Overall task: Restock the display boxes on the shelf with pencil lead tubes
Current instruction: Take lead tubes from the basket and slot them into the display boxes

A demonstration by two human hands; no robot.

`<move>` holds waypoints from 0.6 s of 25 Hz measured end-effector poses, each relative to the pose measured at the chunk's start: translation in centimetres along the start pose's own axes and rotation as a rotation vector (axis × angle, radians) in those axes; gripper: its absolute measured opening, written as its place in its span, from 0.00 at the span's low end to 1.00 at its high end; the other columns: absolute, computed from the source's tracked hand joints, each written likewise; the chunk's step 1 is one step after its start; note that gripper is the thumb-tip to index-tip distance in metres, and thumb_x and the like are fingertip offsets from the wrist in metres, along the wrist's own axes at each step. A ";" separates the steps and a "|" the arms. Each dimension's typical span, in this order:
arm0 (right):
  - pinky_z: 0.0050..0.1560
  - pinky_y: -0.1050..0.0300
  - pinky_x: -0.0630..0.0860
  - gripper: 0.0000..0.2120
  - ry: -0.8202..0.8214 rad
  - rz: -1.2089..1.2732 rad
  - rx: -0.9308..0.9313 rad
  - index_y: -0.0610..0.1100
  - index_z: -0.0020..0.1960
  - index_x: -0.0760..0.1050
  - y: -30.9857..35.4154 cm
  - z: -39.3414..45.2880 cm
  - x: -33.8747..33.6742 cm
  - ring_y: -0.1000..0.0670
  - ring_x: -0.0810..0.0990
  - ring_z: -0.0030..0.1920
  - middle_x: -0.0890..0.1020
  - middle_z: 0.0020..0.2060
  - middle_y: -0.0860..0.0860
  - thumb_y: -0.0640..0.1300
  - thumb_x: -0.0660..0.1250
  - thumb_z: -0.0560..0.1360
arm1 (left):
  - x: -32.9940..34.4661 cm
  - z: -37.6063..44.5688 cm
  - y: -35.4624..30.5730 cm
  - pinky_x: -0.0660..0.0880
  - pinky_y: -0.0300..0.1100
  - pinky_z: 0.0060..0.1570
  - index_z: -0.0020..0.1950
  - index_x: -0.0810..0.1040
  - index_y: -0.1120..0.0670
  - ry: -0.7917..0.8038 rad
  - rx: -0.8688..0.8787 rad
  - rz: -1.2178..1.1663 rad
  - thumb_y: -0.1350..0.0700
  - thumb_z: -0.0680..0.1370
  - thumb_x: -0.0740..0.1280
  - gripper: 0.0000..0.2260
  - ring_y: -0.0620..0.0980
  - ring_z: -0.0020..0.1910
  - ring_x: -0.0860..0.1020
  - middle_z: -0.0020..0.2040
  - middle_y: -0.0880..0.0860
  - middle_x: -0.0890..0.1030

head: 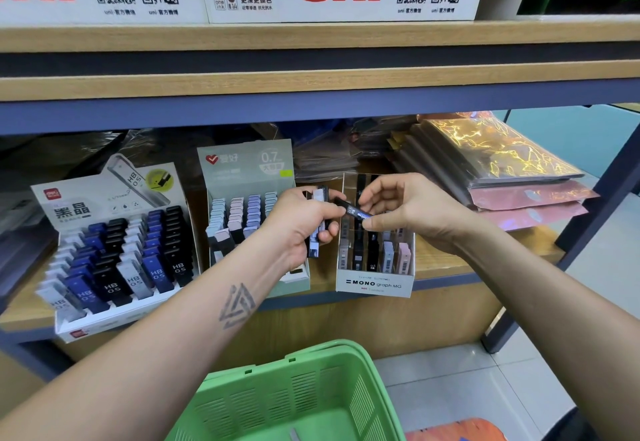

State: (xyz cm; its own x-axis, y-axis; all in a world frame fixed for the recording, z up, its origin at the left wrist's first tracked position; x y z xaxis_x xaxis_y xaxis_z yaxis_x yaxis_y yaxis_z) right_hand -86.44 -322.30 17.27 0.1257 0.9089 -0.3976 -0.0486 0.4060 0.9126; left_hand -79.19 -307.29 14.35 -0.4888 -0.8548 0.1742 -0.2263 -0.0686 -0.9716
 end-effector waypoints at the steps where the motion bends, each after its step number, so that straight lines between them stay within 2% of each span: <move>1: 0.48 0.56 0.81 0.13 -0.005 -0.018 -0.006 0.39 0.52 0.81 0.2 0.0 0.2 0.49 0.84 0.44 0.85 0.44 0.44 0.31 0.77 0.69 | 0.1 -0.1 -0.1 0.63 0.35 0.18 0.55 0.80 0.66 0.008 0.006 0.016 0.72 0.76 0.67 0.09 0.48 0.23 0.71 0.27 0.55 0.77; 4: 0.47 0.59 0.80 0.13 -0.013 -0.109 -0.037 0.42 0.55 0.81 0.8 0.0 0.7 0.52 0.82 0.41 0.85 0.44 0.43 0.34 0.76 0.72 | 0.6 -0.4 -0.2 0.63 0.35 0.18 0.56 0.79 0.65 0.043 0.011 0.040 0.72 0.76 0.67 0.09 0.47 0.23 0.71 0.28 0.55 0.76; 8: 0.43 0.64 0.78 0.22 -0.078 -0.219 -0.084 0.48 0.65 0.79 1.9 -0.1 -0.2 0.56 0.82 0.38 0.82 0.41 0.50 0.35 0.75 0.74 | 0.8 -0.4 -0.2 0.64 0.34 0.19 0.56 0.77 0.65 0.055 -0.055 -0.048 0.71 0.77 0.66 0.09 0.46 0.23 0.72 0.37 0.60 0.79; 11: 0.41 0.66 0.79 0.15 -0.214 -0.202 -0.077 0.45 0.60 0.82 2.0 -0.6 -2.1 0.54 0.85 0.40 0.84 0.44 0.47 0.36 0.74 0.75 | 1.1 -0.5 0.0 0.64 0.33 0.19 0.53 0.77 0.64 0.086 -0.104 -0.069 0.70 0.78 0.65 0.06 0.45 0.23 0.71 0.38 0.61 0.79; 15: 0.49 0.54 0.84 0.09 -0.399 -0.253 -0.086 0.49 0.53 0.84 1.6 -0.6 -4.6 0.53 0.86 0.43 0.85 0.45 0.50 0.38 0.75 0.74 | 0.8 -0.4 -0.1 0.65 0.33 0.18 0.51 0.77 0.64 0.084 -0.114 -0.073 0.70 0.78 0.65 0.05 0.45 0.24 0.71 0.37 0.60 0.79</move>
State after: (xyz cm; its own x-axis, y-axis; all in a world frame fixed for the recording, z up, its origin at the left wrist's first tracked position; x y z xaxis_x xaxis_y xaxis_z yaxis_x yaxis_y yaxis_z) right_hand -87.64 -325.76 20.48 0.5140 0.6800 -0.5230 -0.0474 0.6312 0.7741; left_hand -79.90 -307.75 14.63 -0.5352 -0.8034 0.2609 -0.3552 -0.0662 -0.9325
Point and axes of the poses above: each hand's wrist, its own z-axis towards the middle knuckle, its own x-axis out of the palm, y = z × x, the point moved 7 cm from there along z, towards the middle knuckle
